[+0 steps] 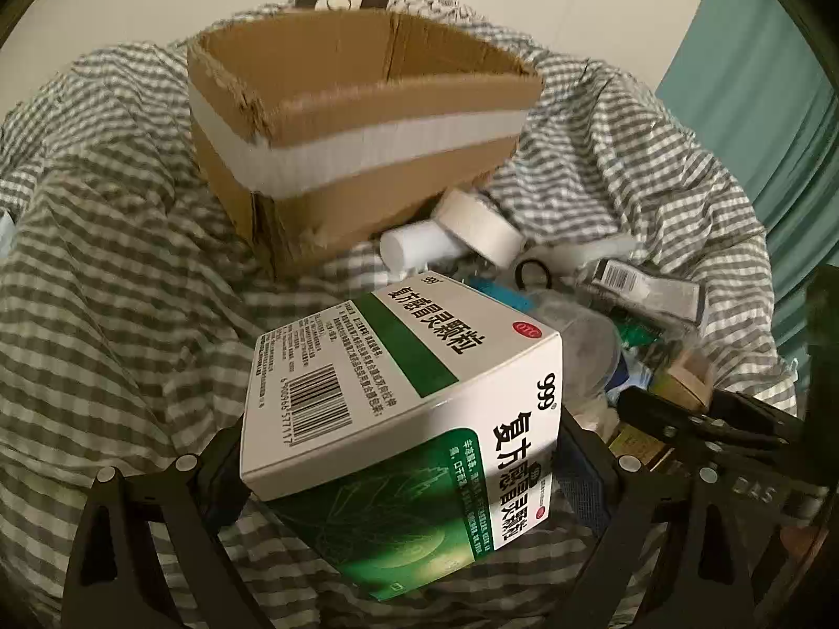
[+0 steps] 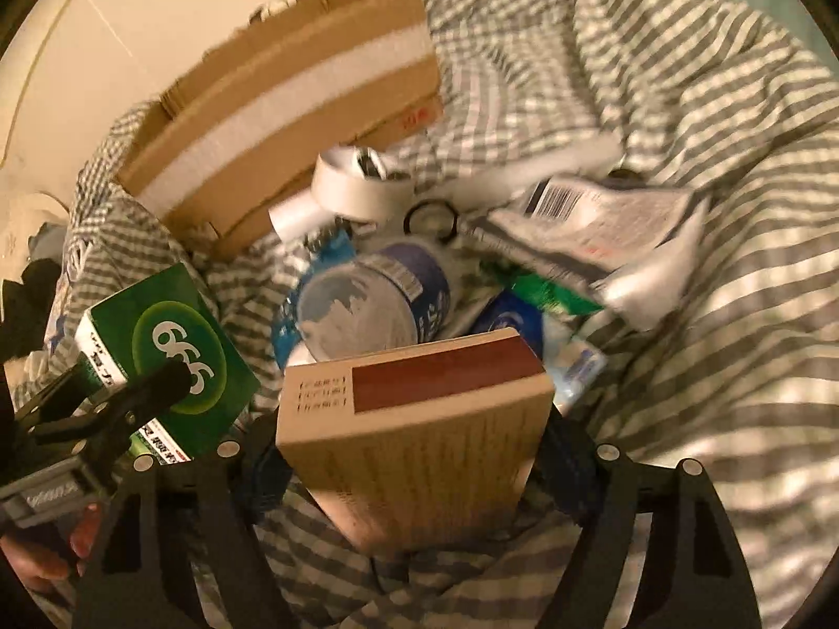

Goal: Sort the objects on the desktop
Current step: 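Grasp the white-green medicine box with left tool while right tool grasps tan box, then carry both boxes over the cardboard box and open both tools to drop them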

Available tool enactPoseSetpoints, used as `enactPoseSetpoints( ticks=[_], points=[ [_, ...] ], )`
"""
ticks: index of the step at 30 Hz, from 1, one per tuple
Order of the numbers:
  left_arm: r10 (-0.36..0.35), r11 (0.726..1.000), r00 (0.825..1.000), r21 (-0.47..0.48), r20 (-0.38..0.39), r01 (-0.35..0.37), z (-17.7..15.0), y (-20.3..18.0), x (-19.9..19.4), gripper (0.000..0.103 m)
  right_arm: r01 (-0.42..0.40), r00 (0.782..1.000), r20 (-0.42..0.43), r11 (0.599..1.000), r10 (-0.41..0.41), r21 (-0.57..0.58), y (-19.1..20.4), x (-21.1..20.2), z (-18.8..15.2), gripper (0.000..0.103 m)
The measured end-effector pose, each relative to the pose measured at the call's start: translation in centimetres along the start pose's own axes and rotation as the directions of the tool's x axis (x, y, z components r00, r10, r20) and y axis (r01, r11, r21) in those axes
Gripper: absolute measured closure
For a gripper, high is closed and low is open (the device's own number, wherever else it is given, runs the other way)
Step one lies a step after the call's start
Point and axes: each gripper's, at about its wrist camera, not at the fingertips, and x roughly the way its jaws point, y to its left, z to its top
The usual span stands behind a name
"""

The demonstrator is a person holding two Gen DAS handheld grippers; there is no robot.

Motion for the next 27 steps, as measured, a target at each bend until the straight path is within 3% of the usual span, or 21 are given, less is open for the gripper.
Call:
enactPoseSetpoints(
  ticks=[4, 10, 20, 27],
  points=[
    [-0.007, 1.0, 0.999, -0.004, 0.048, 0.007, 0.9, 0.2, -1.7, 0.006, 0.052, 0.995, 0.092, 0.997, -0.047, -0.049, 1.7, -3.1, 0.5, 0.026],
    [-0.017, 1.0, 0.993, 0.001, 0.12, 0.017, 2.5, 0.7, -4.2, 0.006, 0.062, 0.984, 0.174, 0.994, -0.044, -0.095, 4.2, -6.5, 2.1, 0.026],
    [-0.024, 1.0, 0.968, -0.012, 0.25, 0.028, 5.6, 2.1, -8.1, 0.006, 0.048, 0.963, 0.269, 0.976, 0.011, -0.212, 9.0, -10.8, 5.7, 0.026],
    [-0.017, 0.999, 0.947, -0.021, 0.32, 0.025, 9.2, 4.0, -9.7, 0.006, 0.013, 0.932, 0.357, 0.981, 0.057, -0.192, 10.4, -12.4, 10.0, 0.026]
  ],
)
